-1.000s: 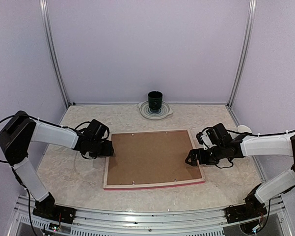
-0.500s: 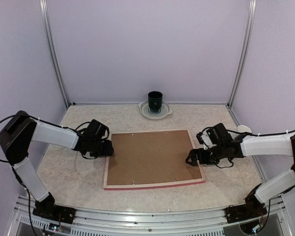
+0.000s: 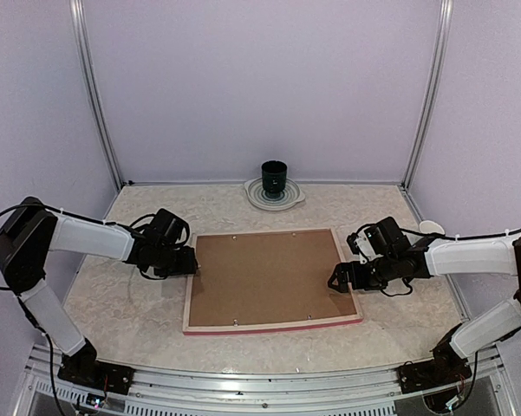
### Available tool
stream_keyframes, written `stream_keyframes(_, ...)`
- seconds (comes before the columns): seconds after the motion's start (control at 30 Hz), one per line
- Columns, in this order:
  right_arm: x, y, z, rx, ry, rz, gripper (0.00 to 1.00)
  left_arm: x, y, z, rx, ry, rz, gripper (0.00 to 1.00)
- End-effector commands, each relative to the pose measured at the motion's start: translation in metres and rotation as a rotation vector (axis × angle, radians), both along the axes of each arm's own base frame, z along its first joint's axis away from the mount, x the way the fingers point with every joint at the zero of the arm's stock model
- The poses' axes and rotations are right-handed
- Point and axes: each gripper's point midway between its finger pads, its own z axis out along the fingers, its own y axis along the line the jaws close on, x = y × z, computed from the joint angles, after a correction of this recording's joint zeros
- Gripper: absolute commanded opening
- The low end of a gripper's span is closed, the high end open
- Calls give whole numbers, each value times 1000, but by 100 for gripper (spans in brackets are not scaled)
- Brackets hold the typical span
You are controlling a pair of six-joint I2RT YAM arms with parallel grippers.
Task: Put the photo into the frame
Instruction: Press the fastener onto the backboard.
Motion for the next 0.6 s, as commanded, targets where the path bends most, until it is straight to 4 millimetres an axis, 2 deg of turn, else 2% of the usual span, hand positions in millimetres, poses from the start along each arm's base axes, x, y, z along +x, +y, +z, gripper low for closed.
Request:
stream_keyframes(0.0,3,-1,3,8,-6,-1,99,-3,11,1,42,7,10,61)
stream_keyframes(0.23,2,-1,2,11,-3,-1,99,-1,8,-11,64,31,1,60)
stream_keyframes(0.57,2,-2,1,5,-8,-1,99,-5,8,-17,128,53,-18,59)
